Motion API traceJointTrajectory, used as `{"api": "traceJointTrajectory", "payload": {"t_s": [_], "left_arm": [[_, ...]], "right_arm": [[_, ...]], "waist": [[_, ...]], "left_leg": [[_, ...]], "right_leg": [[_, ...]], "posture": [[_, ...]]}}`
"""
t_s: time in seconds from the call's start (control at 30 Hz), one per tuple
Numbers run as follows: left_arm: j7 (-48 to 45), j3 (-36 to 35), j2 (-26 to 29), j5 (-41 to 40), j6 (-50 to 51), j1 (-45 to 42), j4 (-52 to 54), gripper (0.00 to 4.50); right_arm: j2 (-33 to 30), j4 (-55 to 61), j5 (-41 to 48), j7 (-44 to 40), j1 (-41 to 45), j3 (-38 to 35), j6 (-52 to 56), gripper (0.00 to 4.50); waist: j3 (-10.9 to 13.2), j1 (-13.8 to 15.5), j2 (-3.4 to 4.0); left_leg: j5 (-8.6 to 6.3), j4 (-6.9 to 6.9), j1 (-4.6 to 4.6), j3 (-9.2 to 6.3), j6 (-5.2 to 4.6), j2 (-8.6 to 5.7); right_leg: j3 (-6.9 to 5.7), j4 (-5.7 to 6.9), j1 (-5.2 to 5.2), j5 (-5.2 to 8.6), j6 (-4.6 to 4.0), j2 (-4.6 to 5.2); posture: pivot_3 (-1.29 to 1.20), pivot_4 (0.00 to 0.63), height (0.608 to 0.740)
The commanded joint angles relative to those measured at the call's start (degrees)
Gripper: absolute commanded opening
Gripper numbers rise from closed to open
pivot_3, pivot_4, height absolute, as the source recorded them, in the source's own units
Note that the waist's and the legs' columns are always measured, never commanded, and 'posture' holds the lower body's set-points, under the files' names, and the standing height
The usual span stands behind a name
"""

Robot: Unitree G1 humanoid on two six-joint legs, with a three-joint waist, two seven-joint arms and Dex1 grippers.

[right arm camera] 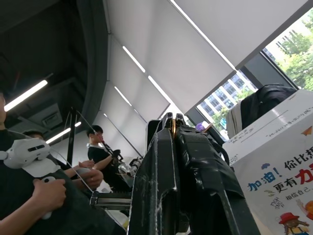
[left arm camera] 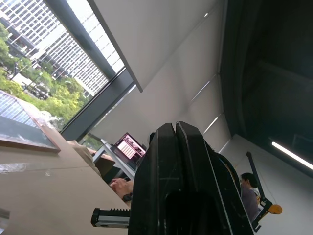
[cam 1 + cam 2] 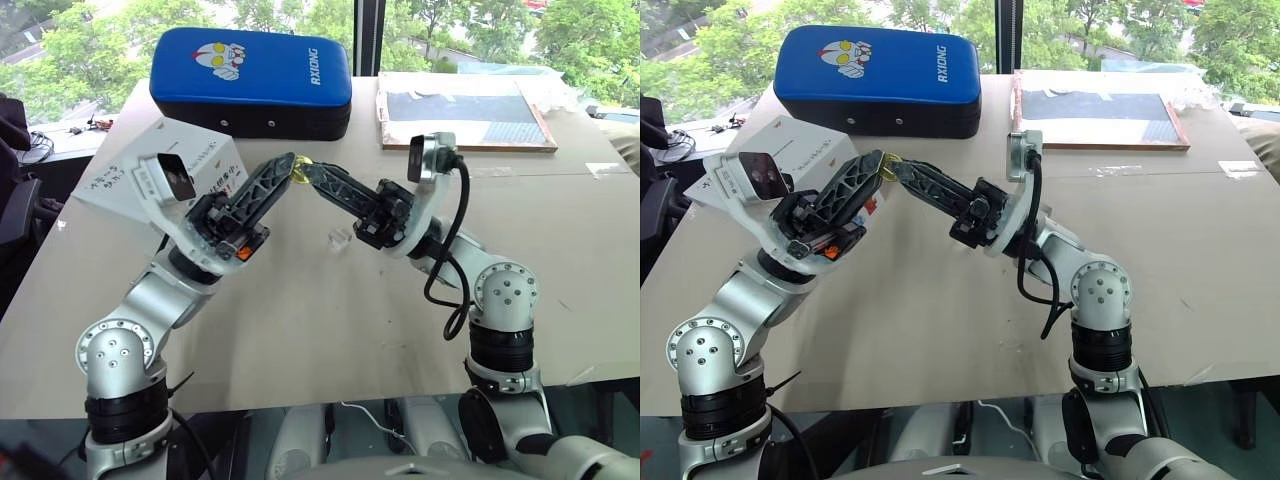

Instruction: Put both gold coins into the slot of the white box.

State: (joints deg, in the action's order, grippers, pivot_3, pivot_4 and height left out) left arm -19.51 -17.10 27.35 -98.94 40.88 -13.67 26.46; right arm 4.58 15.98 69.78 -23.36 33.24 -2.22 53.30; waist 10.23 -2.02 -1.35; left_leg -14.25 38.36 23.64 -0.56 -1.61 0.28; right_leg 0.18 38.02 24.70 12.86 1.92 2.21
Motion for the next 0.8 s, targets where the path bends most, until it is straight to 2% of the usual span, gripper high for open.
{"api": "traceJointTrajectory", "payload": {"t_s": [0.03,0.37,0.47,0.6,0.7,0.8], "left_arm": [[-0.32,4.85,0.98,0.88,3.21,0.47,1.65,0.01],[-0.59,6.45,1.21,3.26,3.20,0.90,1.62,0.01],[-0.35,5.68,0.77,4.16,2.27,0.50,0.76,0.00],[-0.25,3.30,0.67,5.50,0.62,-0.44,-0.92,0.00],[0.08,-0.05,2.19,5.17,-0.72,-2.61,-1.76,0.00],[0.37,-3.24,5.42,3.79,-1.01,-5.82,-1.87,0.00]], "right_arm": [[0.88,3.10,2.66,-1.17,2.10,2.92,0.16,0.00],[0.29,2.27,2.34,-1.64,3.00,3.38,0.34,0.00],[0.30,1.84,2.53,-1.62,3.09,3.24,0.38,0.95],[-0.23,2.16,2.42,-1.08,2.50,2.96,0.37,2.87],[-4.48,2.24,0.15,-2.63,1.51,2.58,0.99,4.36],[-11.01,2.80,-4.15,-6.02,0.84,3.52,0.24,4.44]], "waist": [[0.00,0.00,0.00],[0.00,-0.01,0.00],[0.00,0.00,0.00],[0.00,0.00,0.00],[0.00,0.03,0.01],[0.01,0.22,0.00]], "left_leg": [[0.00,0.00,0.00,0.00,0.00,0.00],[0.00,0.00,0.00,0.01,0.00,0.00],[0.00,0.00,0.00,0.01,0.00,0.00],[0.00,0.00,0.00,0.01,0.00,0.00],[0.00,0.00,0.01,0.01,0.00,0.01],[0.00,0.01,0.05,-0.02,0.00,0.00]], "right_leg": [[0.00,0.00,0.00,0.00,0.00,0.00],[0.01,-0.02,0.00,0.00,0.00,-0.02],[0.01,-0.02,0.00,0.00,0.00,-0.03],[0.01,-0.03,0.00,0.00,0.00,-0.03],[0.00,-0.03,0.00,0.01,0.00,-0.04],[-0.03,-0.07,0.00,0.01,0.00,-0.03]], "posture": [[0.00,0.150,0.740],[0.00,0.150,0.740],[0.00,0.150,0.740],[0.00,0.150,0.740],[0.00,0.150,0.740],[0.00,0.150,0.740]]}}
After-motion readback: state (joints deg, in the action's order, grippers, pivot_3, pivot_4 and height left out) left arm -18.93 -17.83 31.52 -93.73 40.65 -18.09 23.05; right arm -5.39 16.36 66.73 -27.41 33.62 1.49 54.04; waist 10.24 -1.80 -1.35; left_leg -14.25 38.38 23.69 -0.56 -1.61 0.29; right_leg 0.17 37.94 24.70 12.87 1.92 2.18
